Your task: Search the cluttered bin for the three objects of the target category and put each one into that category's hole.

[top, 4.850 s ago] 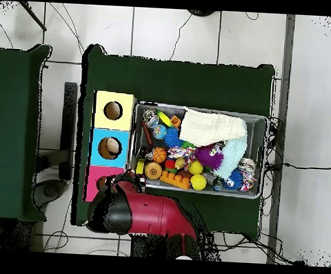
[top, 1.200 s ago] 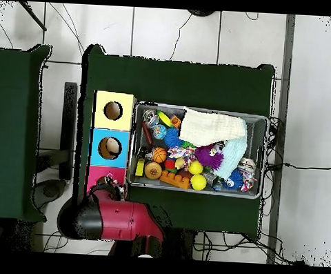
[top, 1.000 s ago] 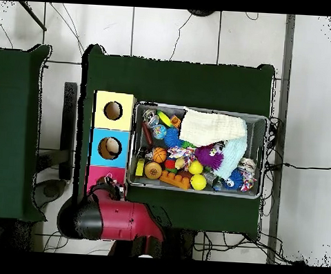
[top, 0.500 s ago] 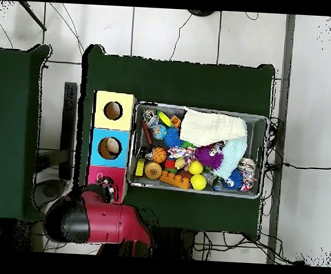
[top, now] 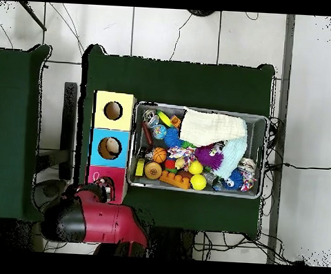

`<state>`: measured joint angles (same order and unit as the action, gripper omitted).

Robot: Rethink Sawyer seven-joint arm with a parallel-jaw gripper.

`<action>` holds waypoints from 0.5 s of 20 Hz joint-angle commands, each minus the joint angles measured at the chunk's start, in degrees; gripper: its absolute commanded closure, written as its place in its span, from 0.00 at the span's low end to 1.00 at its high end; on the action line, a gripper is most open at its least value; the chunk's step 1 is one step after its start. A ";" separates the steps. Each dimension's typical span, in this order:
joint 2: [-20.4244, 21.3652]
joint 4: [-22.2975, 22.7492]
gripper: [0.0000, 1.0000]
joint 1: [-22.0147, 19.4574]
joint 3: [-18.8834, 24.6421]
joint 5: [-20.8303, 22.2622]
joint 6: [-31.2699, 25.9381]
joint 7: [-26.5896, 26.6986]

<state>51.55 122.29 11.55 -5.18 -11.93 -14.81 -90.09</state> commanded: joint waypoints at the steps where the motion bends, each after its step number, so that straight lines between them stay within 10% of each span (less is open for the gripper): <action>1: -2.07 -2.36 1.00 2.78 -2.76 -1.63 -2.48 -14.81; 10: -2.79 -3.90 1.00 5.81 -6.94 -2.25 -5.84 -14.99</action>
<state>50.56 122.27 17.27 -10.08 -11.93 -14.84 -90.12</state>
